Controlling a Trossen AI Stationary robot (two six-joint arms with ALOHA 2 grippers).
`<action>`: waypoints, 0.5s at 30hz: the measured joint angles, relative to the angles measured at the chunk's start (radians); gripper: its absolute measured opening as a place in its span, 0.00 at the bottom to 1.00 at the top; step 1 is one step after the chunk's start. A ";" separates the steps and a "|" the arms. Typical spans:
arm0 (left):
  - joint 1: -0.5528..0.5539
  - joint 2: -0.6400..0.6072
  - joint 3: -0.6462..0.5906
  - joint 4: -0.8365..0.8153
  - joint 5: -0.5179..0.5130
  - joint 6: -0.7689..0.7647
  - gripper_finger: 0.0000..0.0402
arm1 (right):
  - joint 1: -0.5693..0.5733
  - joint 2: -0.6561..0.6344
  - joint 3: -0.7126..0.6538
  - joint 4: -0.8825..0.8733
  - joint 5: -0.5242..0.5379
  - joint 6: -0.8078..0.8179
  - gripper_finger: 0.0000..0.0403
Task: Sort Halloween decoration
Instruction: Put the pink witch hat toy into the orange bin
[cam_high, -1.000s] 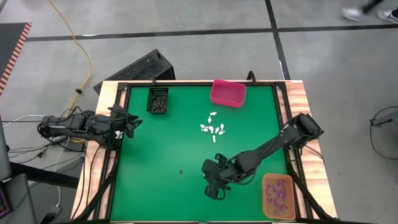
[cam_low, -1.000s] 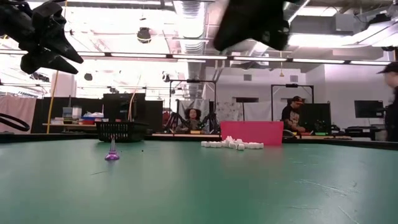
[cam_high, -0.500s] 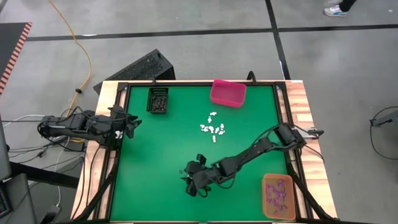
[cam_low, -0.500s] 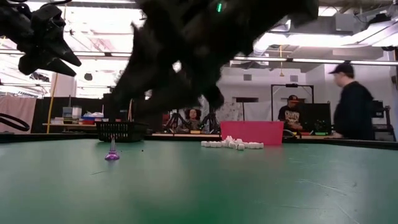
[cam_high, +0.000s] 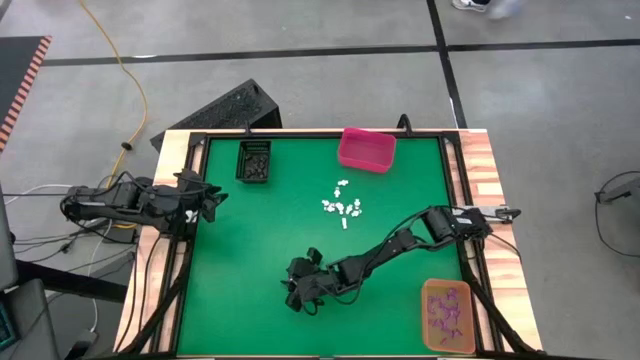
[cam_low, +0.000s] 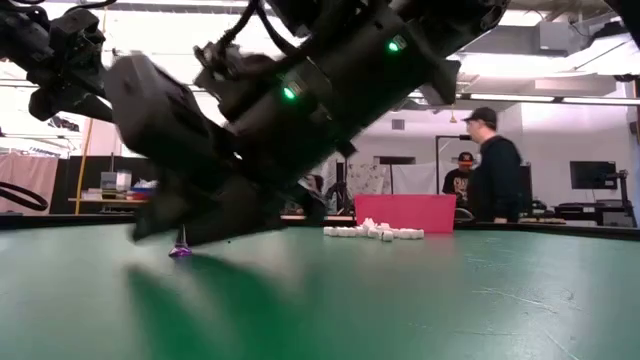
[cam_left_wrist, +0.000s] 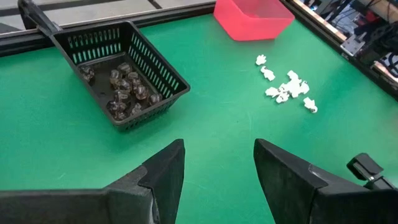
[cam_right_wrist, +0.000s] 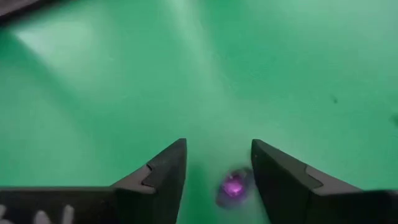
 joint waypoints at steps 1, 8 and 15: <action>0.000 0.000 0.000 -0.001 0.000 0.000 0.46 | 0.000 0.001 0.004 -0.031 0.008 0.014 0.50; 0.000 0.000 0.000 -0.004 -0.006 -0.004 0.45 | 0.009 -0.010 0.013 -0.149 0.056 0.050 0.21; 0.000 0.000 0.000 -0.003 -0.010 -0.004 0.46 | 0.009 -0.013 0.016 -0.147 0.060 0.083 0.07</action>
